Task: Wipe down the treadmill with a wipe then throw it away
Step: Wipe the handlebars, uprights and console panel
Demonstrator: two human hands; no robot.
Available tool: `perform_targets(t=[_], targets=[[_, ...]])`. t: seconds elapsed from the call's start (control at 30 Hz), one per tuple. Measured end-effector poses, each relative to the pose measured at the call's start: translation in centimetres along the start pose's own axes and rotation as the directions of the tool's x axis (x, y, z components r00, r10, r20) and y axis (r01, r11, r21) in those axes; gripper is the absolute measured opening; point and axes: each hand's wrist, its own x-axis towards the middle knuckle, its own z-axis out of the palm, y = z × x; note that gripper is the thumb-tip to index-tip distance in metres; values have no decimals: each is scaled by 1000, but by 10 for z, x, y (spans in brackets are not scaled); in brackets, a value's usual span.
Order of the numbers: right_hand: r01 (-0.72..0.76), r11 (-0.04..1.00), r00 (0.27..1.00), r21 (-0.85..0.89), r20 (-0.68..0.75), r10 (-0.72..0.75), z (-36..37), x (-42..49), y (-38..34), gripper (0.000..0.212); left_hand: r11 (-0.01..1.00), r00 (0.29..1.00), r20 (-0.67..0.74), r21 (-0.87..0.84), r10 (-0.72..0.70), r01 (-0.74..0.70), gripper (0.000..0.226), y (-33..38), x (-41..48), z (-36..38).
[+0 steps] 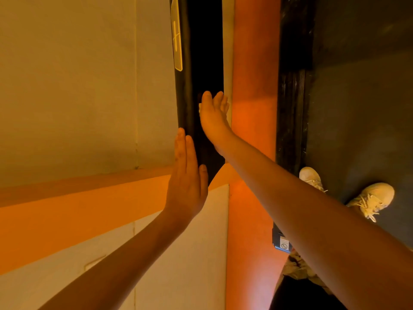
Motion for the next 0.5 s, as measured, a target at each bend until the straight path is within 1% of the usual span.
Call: perform_targets(t=[0.03,0.07,0.1,0.13,0.17,0.23,0.27,0.33,0.37,0.43,0.5], targets=[[-9,1000,1000,9,-11,9,1,4,0,63,1000,1000,-1,-3,2,-2,65,0,0,0],[-8,1000,1000,14,7,7,2,4,3,61,1000,1000,-3,-6,6,-6,64,-1,1,0],[1,1000,999,-11,32,-1,3,1,9,57,1000,1000,-3,-7,14,-14,64,-3,1,0],[41,996,998,-83,46,-37,3,-6,19,53,1000,1000,-2,-5,27,-27,64,-5,1,0],[61,991,997,-116,56,-55,4,-14,32,52,999,999,-2,-2,42,-42,64,-8,2,-1],[68,989,997,-128,56,-62,4,-34,54,55,998,998,-1,1,62,-61,65,-11,3,-1],[89,980,996,-177,38,-84,2,-37,62,58,998,998,-3,1,63,-63,65,-10,4,-1],[126,969,992,-215,34,-121,-1,-32,61,62,998,998,-8,4,62,-62,65,-9,3,-1],[140,968,990,-210,50,-133,-1,-25,56,63,998,998,-12,6,66,-65,64,-9,3,-1],[162,980,986,-117,67,-155,-2,-18,45,61,998,997,-25,7,69,-68,63,-8,3,1],[262,961,964,-94,76,-255,-5,-16,54,59,998,998,-31,9,64,-63,63,-7,4,1]])
